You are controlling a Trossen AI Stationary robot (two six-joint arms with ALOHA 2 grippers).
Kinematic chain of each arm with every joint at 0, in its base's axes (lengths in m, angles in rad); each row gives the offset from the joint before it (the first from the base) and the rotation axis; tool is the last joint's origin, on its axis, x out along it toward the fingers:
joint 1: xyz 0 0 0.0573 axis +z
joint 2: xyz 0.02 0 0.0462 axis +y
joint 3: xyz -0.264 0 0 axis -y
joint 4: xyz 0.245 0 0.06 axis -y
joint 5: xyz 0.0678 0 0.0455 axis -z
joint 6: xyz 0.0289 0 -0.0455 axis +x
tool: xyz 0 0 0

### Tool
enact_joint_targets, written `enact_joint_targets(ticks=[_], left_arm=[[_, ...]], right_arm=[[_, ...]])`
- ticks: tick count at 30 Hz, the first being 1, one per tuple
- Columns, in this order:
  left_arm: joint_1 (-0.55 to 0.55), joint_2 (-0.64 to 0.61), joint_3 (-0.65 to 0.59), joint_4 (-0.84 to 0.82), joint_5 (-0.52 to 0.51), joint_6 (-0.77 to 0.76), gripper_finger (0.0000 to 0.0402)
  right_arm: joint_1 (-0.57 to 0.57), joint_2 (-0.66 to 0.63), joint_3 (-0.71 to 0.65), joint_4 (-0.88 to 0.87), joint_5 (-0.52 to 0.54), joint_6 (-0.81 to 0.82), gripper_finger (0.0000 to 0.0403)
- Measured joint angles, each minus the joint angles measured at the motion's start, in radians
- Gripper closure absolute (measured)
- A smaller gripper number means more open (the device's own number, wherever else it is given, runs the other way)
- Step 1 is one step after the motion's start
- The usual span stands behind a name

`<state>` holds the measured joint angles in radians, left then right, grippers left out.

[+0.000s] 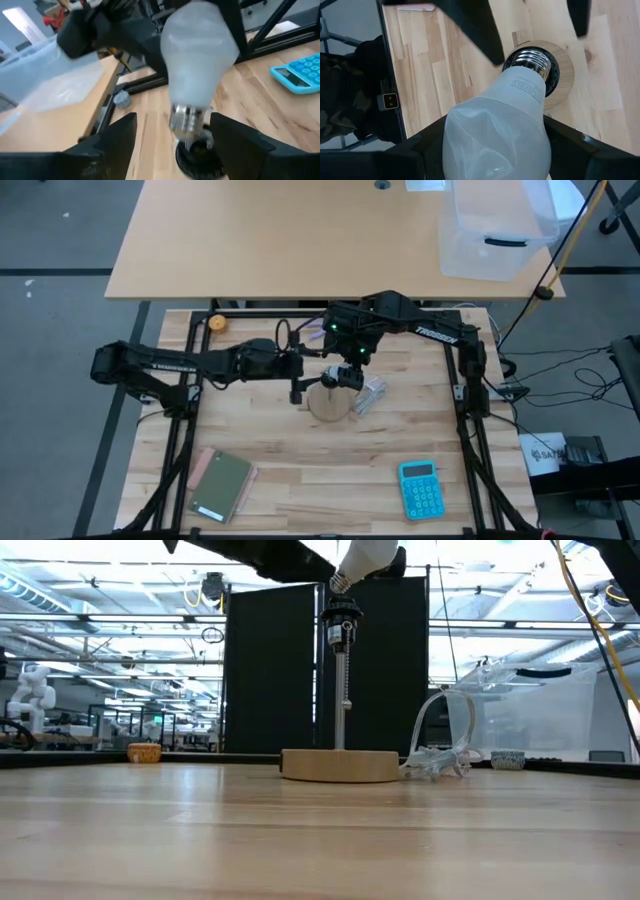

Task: Screw lightbulb
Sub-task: Insert the light bulb on the brown lamp

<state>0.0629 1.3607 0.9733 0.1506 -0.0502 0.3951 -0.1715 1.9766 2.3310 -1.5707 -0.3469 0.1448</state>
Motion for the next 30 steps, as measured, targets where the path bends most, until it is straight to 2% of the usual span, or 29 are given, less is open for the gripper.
enact_joint_targets(ticks=[13, 26, 30], left_arm=[[-0.021, 0.112, 0.124, -0.076, 0.015, 0.037, 0.0146], [-0.020, 0.137, 0.138, -0.070, 0.005, 0.045, 0.0248], [-0.020, 0.137, 0.138, -0.071, 0.004, 0.048, 0.0262]], right_arm=[[0.000, -0.001, 0.000, -0.001, 0.000, -0.002, 0.0154], [0.000, -0.001, 0.000, -0.003, 0.001, -0.002, 0.0154], [0.000, -0.001, 0.000, -0.003, 0.000, -0.002, 0.0154]])
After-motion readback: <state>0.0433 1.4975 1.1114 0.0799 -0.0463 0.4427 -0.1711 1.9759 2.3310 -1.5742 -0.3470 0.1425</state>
